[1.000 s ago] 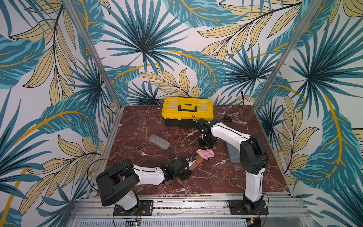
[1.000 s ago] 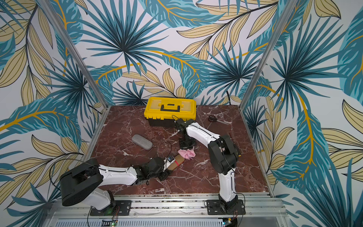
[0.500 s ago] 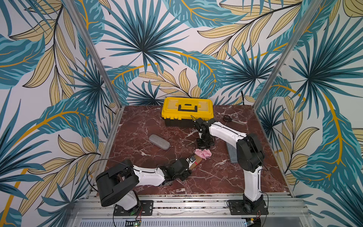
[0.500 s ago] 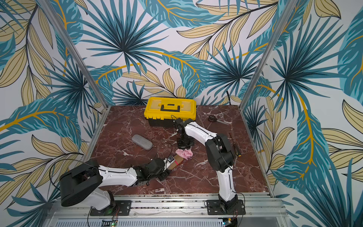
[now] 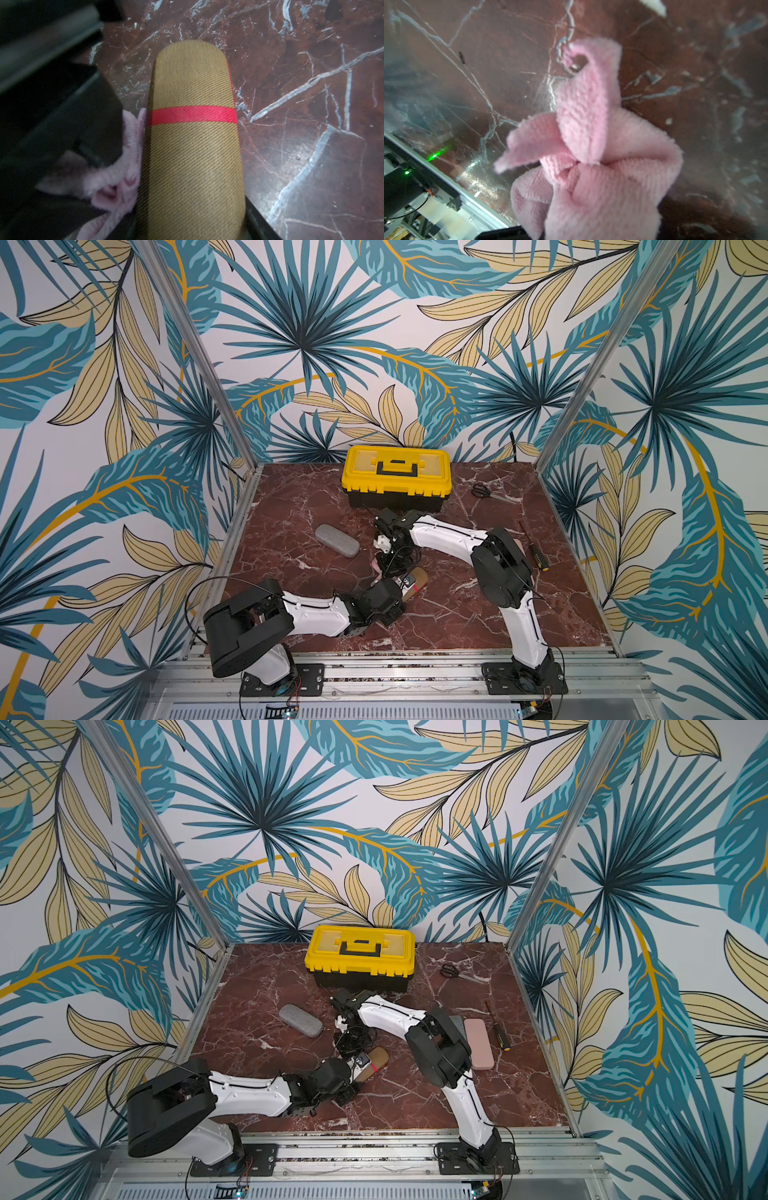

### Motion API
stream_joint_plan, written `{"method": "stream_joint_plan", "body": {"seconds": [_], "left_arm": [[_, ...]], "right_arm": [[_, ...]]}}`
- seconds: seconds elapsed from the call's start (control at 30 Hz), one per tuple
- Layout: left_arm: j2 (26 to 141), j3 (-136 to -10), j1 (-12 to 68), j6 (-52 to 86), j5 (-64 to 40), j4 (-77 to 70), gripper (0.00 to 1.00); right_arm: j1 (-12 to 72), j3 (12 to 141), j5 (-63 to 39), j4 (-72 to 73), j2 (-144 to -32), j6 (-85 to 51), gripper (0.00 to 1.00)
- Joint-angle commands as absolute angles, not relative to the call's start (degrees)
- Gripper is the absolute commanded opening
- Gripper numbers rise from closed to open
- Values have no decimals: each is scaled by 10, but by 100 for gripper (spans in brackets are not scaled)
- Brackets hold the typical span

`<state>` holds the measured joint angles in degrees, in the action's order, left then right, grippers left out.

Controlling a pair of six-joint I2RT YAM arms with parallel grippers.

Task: Wipe the eyeglass case
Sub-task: Wipe the dirt from the eyeglass case.

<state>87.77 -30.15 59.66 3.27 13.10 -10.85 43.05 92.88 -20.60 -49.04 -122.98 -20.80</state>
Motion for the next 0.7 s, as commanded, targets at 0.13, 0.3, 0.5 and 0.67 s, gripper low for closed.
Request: {"method": "stream_joint_plan", "body": {"seconds": [0.13,0.3,0.5,0.67], "left_arm": [[885,-307,586,78,206,-82,31],[889,-306,585,85,200,-79,31],[902,-321,581,90,180,-76,30],[919,-339,581,101,134,-80,30]], "right_arm": [[338,827,-148,-558,-1170,-199,0],[295,813,-30,-596,-1164,-182,0],[288,797,-91,-558,-1142,-206,0],[295,733,-192,-418,-1081,-311,0]]}}
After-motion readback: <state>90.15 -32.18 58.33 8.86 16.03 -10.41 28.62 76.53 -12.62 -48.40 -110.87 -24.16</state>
